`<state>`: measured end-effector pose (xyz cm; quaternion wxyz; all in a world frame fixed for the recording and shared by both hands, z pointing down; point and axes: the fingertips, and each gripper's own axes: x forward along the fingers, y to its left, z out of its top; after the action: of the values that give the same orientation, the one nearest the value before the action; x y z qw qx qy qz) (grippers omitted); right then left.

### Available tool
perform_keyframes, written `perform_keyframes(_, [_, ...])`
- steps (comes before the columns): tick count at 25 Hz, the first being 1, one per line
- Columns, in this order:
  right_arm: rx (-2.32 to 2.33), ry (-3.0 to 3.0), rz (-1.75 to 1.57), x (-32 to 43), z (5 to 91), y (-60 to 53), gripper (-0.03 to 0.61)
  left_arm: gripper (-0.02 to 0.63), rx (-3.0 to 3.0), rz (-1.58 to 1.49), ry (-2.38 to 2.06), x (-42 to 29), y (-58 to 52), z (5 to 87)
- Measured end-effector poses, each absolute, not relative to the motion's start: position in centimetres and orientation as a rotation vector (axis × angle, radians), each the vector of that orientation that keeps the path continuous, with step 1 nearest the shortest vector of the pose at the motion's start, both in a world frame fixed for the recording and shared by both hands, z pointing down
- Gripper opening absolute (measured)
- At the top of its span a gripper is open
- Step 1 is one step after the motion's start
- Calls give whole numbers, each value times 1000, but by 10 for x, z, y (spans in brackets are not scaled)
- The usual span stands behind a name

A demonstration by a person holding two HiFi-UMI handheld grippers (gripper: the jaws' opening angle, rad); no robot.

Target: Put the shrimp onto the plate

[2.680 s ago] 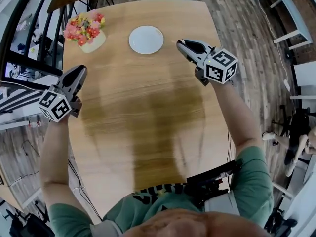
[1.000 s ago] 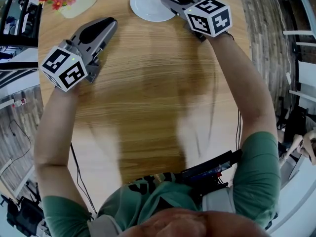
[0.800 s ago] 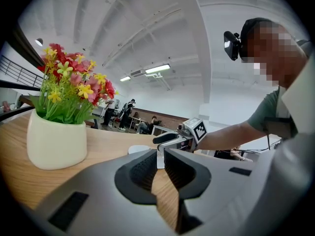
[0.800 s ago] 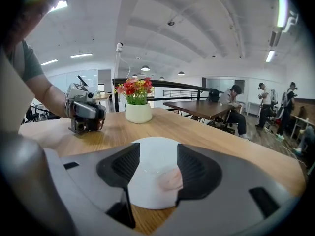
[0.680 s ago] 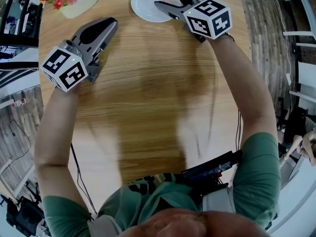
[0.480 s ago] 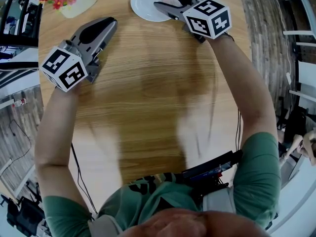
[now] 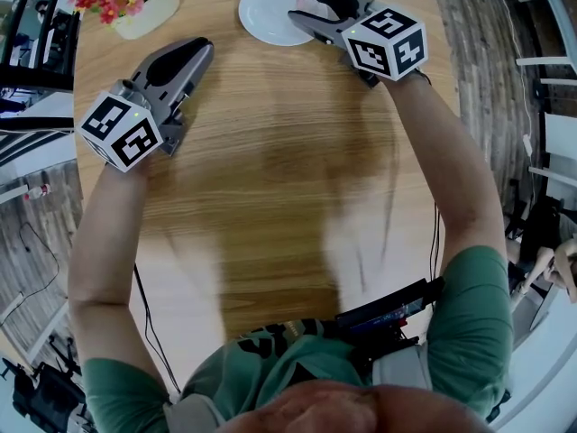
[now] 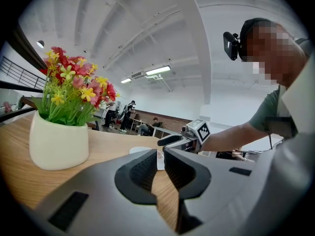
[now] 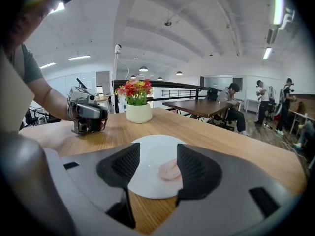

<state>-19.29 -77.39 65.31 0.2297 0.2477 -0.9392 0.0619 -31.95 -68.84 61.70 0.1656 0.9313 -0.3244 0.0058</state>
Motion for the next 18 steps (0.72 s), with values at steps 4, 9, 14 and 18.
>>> perform_keyframes(4, [693,-2595,210,-184,646,-763,222,49,2631,-1,-969,-323,-684,617])
perform_keyframes(9, [710,-2604,276,-164,626,-733,222,49,2610,5,-984,-317,-648,615])
perform_keyframes(14, [680,-2590,340,-146,608,-681,221,48,2576,-69,-1017,-324,-596,574])
perform_keyframes(18, [687,-2612,400,-126,581,-637,183,48,2586,-69,-1041,-329,-543,538])
